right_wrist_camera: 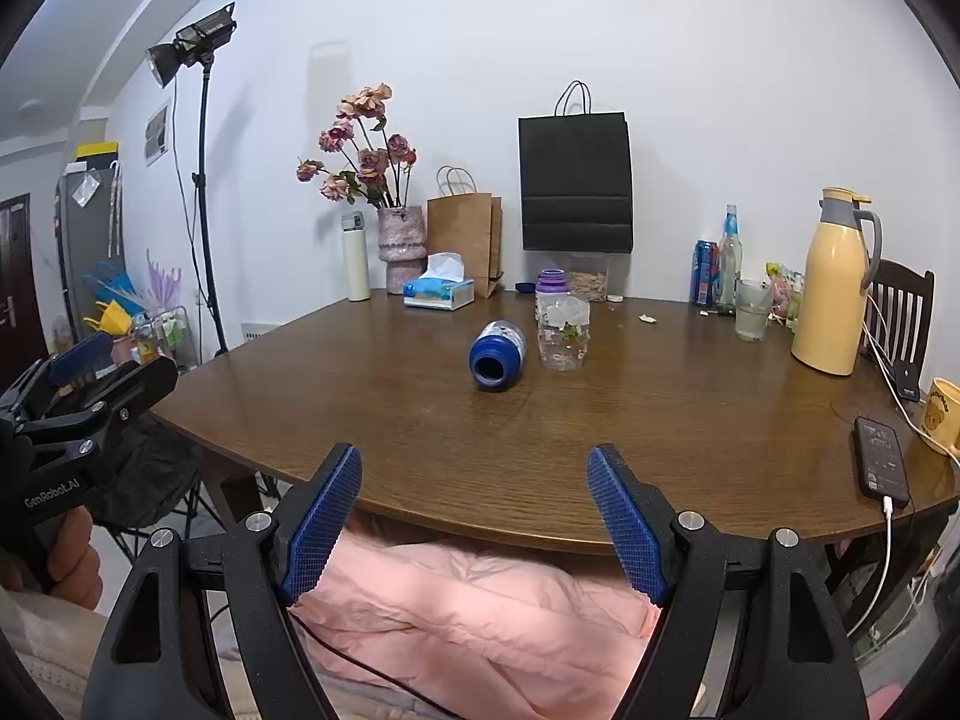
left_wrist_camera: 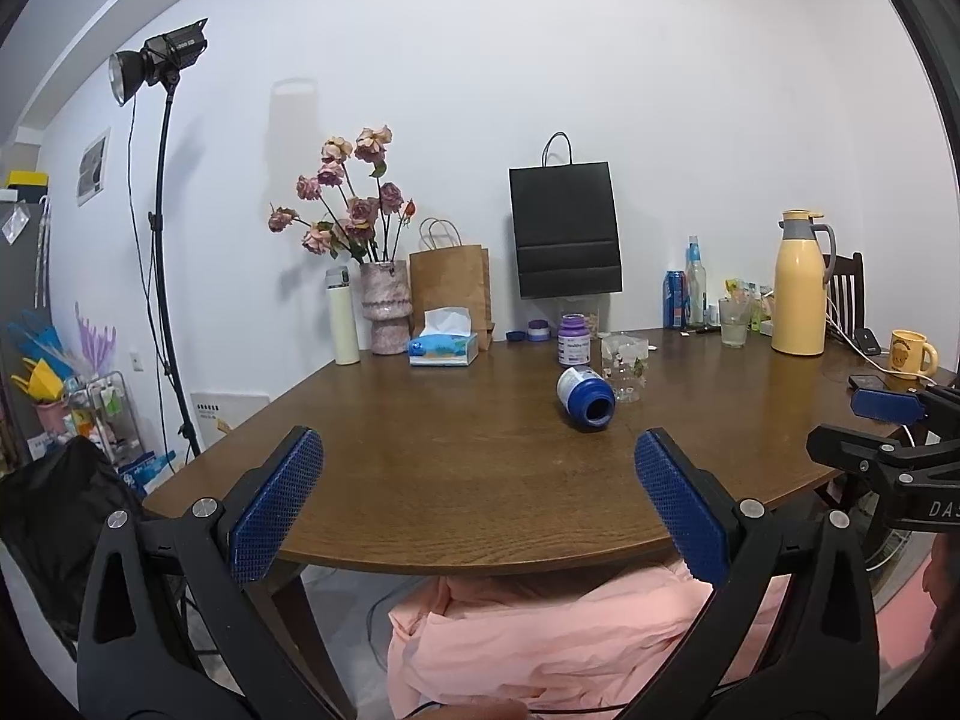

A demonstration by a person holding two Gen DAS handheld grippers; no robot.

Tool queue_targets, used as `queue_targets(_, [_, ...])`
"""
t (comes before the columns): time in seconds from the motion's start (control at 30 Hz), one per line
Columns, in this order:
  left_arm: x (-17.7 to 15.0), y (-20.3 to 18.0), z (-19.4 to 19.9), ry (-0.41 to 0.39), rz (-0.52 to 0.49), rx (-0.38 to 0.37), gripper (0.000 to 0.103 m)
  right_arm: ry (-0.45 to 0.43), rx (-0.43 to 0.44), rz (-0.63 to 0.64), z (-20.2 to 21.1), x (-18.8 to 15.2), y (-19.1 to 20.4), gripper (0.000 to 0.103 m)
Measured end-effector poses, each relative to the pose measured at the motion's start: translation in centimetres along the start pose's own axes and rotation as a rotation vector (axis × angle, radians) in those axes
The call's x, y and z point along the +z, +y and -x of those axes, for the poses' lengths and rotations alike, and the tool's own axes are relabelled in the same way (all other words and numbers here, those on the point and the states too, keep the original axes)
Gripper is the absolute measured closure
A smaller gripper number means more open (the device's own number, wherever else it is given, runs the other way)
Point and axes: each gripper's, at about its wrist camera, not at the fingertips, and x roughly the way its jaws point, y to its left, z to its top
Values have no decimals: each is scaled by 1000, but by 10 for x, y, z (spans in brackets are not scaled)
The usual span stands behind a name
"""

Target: Flip cup upright

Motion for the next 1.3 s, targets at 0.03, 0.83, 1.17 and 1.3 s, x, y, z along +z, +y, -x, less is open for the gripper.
queue_targets(0.03, [0,0,0,-2,0,0,0,0,-1,2,0,0,0,20])
queue_targets(0.83, [2,3,1,-3,7,-8,0,11,-1,2,-2,2,0,20])
queue_targets(1.17, [2,3,1,-1,6,-8,0,14,-2,2,-2,2,1,20])
queue_targets(1.3, [2,3,1,-1,6,-11,0,14,-3,1,-2,2,1,20])
